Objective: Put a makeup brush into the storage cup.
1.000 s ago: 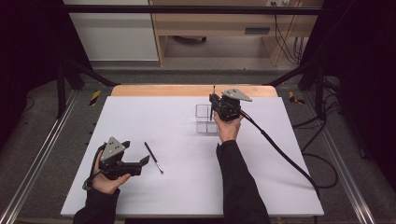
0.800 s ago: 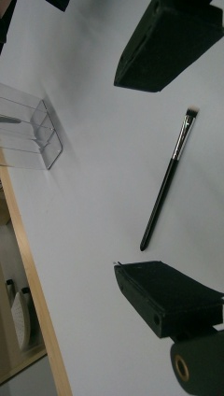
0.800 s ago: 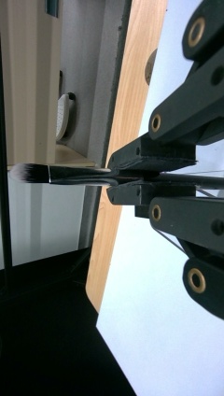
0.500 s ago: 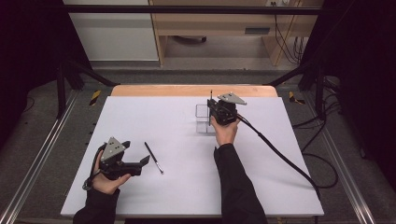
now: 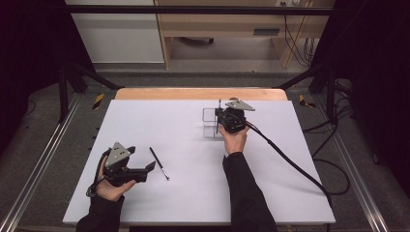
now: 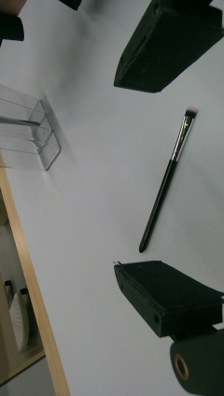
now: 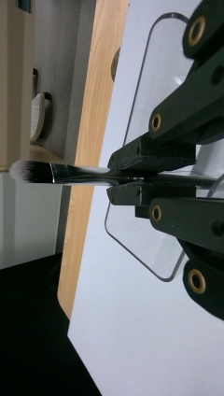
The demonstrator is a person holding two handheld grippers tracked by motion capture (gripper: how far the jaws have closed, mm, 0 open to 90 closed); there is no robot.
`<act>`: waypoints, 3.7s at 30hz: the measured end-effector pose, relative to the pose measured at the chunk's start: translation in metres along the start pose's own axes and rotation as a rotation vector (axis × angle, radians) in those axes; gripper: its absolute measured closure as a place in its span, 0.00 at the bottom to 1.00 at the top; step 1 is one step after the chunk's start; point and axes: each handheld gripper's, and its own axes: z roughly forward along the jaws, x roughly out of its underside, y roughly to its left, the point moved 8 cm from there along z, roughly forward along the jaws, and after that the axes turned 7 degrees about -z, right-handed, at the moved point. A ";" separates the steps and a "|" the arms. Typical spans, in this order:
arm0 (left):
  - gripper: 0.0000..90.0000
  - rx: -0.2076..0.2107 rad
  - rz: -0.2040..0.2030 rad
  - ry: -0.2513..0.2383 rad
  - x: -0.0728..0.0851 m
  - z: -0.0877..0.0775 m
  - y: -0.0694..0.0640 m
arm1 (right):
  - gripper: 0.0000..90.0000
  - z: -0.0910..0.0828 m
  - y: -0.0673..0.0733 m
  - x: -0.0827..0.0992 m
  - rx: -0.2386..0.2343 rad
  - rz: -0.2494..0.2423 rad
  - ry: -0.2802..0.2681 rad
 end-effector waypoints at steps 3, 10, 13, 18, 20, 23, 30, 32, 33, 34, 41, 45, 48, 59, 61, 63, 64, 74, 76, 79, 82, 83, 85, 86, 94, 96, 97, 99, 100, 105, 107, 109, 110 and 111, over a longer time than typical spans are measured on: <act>0.09 -0.001 0.000 0.002 0.000 0.000 0.000 | 0.90 -0.002 0.001 0.000 -0.003 -0.002 0.004; 0.09 -0.002 -0.003 0.001 0.000 0.000 0.000 | 0.79 -0.010 0.004 -0.001 -0.012 -0.008 0.021; 0.09 -0.001 -0.006 0.001 0.000 0.000 0.001 | 0.67 -0.017 0.007 -0.001 -0.029 -0.014 0.021; 0.10 -0.002 -0.012 -0.004 -0.001 -0.001 0.001 | 0.49 -0.035 0.011 -0.004 -0.081 -0.024 -0.001; 0.10 -0.002 -0.014 -0.004 -0.001 -0.001 0.001 | 0.43 -0.043 0.012 -0.007 -0.097 -0.022 -0.014; 0.10 -0.002 -0.018 -0.004 -0.001 0.000 0.001 | 0.36 -0.054 0.014 -0.010 -0.111 -0.027 -0.027; 0.10 -0.003 -0.028 -0.006 -0.001 -0.001 0.003 | 0.22 -0.083 0.020 -0.014 -0.142 -0.044 -0.057; 0.10 -0.003 -0.031 -0.008 -0.001 -0.001 0.003 | 0.19 -0.090 0.020 -0.012 -0.145 -0.057 -0.054; 0.10 -0.003 -0.033 -0.009 -0.001 -0.001 0.003 | 0.18 -0.094 0.019 -0.011 -0.146 -0.063 -0.052; 0.10 -0.002 -0.036 -0.010 -0.002 -0.001 0.004 | 0.17 -0.097 0.018 -0.011 -0.145 -0.064 -0.048; 0.10 -0.002 -0.044 -0.010 -0.001 -0.001 0.004 | 0.15 -0.118 0.016 -0.004 -0.158 -0.062 -0.055; 0.10 -0.004 -0.048 -0.009 -0.001 -0.001 0.004 | 0.14 -0.129 0.015 0.005 -0.165 -0.070 -0.051; 0.10 -0.003 -0.051 -0.014 -0.002 -0.002 0.004 | 0.14 -0.135 0.013 0.011 -0.175 -0.064 -0.057; 0.10 -0.010 -0.067 -0.012 -0.001 -0.001 0.006 | 0.14 -0.152 0.003 0.039 -0.181 -0.065 -0.037; 0.10 -0.013 -0.070 -0.010 0.000 0.000 0.006 | 0.14 -0.155 0.001 0.045 -0.179 -0.062 -0.030; 0.10 -0.015 -0.072 -0.009 0.000 0.000 0.007 | 0.14 -0.158 0.000 0.051 -0.179 -0.053 -0.030; 0.10 -0.016 -0.072 -0.007 0.000 0.001 0.006 | 0.14 -0.159 -0.001 0.053 -0.176 -0.054 -0.026; 0.10 -0.026 -0.077 0.002 0.002 0.005 0.002 | 0.13 -0.173 -0.008 0.062 -0.155 -0.043 -0.031; 0.10 -0.034 -0.075 0.009 0.003 0.008 0.001 | 0.13 -0.175 -0.007 0.062 -0.157 -0.041 -0.031; 0.10 -0.041 -0.074 0.020 0.005 0.011 0.000 | 0.13 -0.175 -0.007 0.063 -0.156 -0.046 -0.026; 0.10 -0.055 -0.071 0.045 0.008 0.015 0.000 | 0.13 -0.176 -0.007 0.063 -0.157 -0.040 -0.028; 0.10 -0.060 -0.071 0.053 0.010 0.017 0.001 | 0.13 -0.175 -0.006 0.063 -0.159 -0.039 -0.029; 0.10 -0.062 -0.081 0.056 0.011 0.019 0.001 | 0.13 -0.175 -0.006 0.063 -0.159 -0.039 -0.024; 0.10 -0.065 -0.087 0.062 0.013 0.020 0.001 | 0.13 -0.175 -0.007 0.064 -0.157 -0.044 -0.020; 0.11 -0.089 -0.090 0.099 0.020 0.030 0.001 | 0.13 -0.176 -0.006 0.063 -0.160 -0.029 -0.021; 0.11 -0.100 -0.095 0.113 0.022 0.033 0.000 | 0.12 -0.176 -0.006 0.064 -0.158 -0.034 -0.017; 0.11 -0.106 -0.092 0.120 0.023 0.035 0.000 | 0.13 -0.176 -0.006 0.064 -0.158 -0.034 -0.016; 0.11 -0.109 -0.090 0.133 0.025 0.038 -0.001 | 0.12 -0.176 -0.006 0.065 -0.157 -0.034 -0.011; 0.11 -0.111 -0.089 0.139 0.026 0.040 -0.001 | 0.12 -0.176 -0.006 0.065 -0.156 -0.034 -0.011; 0.12 -0.121 -0.088 0.165 0.030 0.047 -0.003 | 0.12 -0.176 -0.007 0.064 -0.156 -0.033 -0.010; 0.12 -0.120 -0.083 0.186 0.033 0.050 -0.004 | 0.12 -0.177 -0.007 0.064 -0.152 -0.033 -0.012; 0.13 -0.123 -0.077 0.200 0.035 0.054 -0.004 | 0.12 -0.177 -0.007 0.064 -0.150 -0.030 -0.017; 0.13 -0.125 -0.077 0.209 0.037 0.055 -0.004 | 0.12 -0.178 -0.007 0.063 -0.152 -0.027 -0.019; 0.14 -0.127 -0.083 0.212 0.037 0.057 -0.004 | 0.12 -0.178 -0.007 0.063 -0.153 -0.027 -0.019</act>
